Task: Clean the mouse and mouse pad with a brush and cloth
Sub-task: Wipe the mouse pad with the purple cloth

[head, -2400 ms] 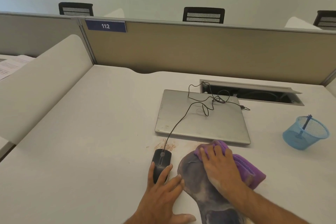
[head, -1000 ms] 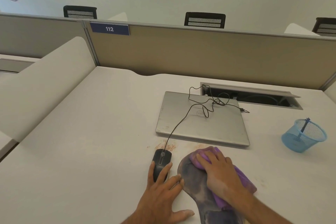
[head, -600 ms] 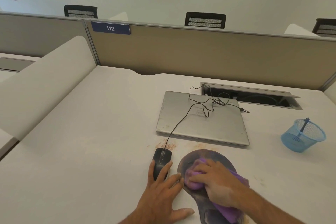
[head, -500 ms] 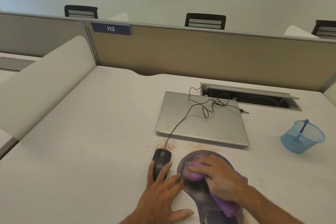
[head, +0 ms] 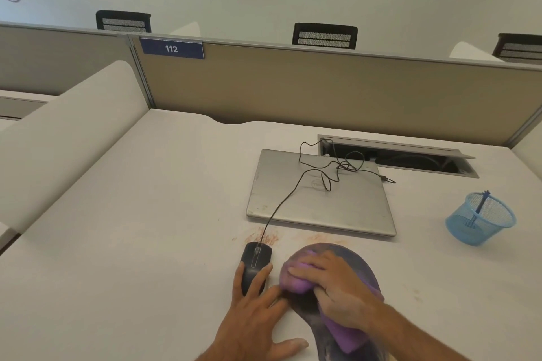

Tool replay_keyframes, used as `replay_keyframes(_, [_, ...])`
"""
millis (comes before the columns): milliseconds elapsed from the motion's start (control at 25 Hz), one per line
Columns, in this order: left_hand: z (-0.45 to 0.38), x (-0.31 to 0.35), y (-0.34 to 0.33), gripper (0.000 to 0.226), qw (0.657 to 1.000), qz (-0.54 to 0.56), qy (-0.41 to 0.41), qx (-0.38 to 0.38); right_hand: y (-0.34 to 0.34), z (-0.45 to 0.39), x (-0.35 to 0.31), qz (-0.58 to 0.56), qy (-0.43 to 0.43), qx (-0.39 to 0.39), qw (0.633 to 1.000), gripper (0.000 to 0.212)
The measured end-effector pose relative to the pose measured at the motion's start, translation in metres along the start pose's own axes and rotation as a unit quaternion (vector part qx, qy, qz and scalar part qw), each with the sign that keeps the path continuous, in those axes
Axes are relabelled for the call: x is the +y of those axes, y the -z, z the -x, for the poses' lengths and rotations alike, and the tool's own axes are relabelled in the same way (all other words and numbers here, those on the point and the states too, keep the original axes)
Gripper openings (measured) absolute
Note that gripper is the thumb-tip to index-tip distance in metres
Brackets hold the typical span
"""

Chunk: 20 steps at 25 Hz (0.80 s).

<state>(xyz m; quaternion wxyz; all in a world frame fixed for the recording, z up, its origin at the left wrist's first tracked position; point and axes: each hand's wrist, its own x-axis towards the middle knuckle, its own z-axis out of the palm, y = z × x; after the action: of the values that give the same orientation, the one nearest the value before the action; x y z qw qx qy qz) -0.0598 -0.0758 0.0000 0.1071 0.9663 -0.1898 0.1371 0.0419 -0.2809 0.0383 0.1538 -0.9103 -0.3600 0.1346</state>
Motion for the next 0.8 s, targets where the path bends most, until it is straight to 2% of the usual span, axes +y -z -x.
replay_keyframes(160, [0.0, -0.001, -0.003, 0.068, 1.0, -0.004, -0.001, 0.002, -0.014, -0.013, -0.008, 0.127, -0.015, -0.069, 0.989, 0.069])
replay_keyframes(320, [0.003, -0.002, -0.006, 0.073, 1.0, -0.012, 0.015, -0.014, 0.003, -0.012, 0.026, 0.148, -0.092, 0.004, 0.985, 0.071])
replay_keyframes(440, [0.004, -0.002, -0.005, 0.072, 0.999, -0.019, 0.026, -0.028, 0.018, -0.009, 0.043, 0.154, -0.179, 0.011, 0.972, 0.07])
replay_keyframes(520, [0.004, -0.002, -0.007, 0.068, 0.999, -0.016, 0.027, -0.013, 0.017, -0.007, 0.034, 0.133, -0.151, 0.007, 0.98, 0.066])
replay_keyframes(640, [0.006, -0.002, -0.01, 0.063, 1.0, 0.002, 0.023, 0.011, -0.004, 0.005, 0.01, 0.129, 0.011, -0.074, 0.989, 0.057])
replay_keyframes(680, [0.006, -0.003, -0.011, 0.063, 1.0, 0.0, 0.023, 0.009, -0.007, 0.009, 0.009, 0.135, 0.031, -0.09, 0.986, 0.057])
replay_keyframes(800, [0.006, -0.004, -0.011, 0.062, 0.999, -0.012, 0.031, -0.01, 0.008, 0.014, 0.032, 0.151, -0.035, -0.048, 0.987, 0.06])
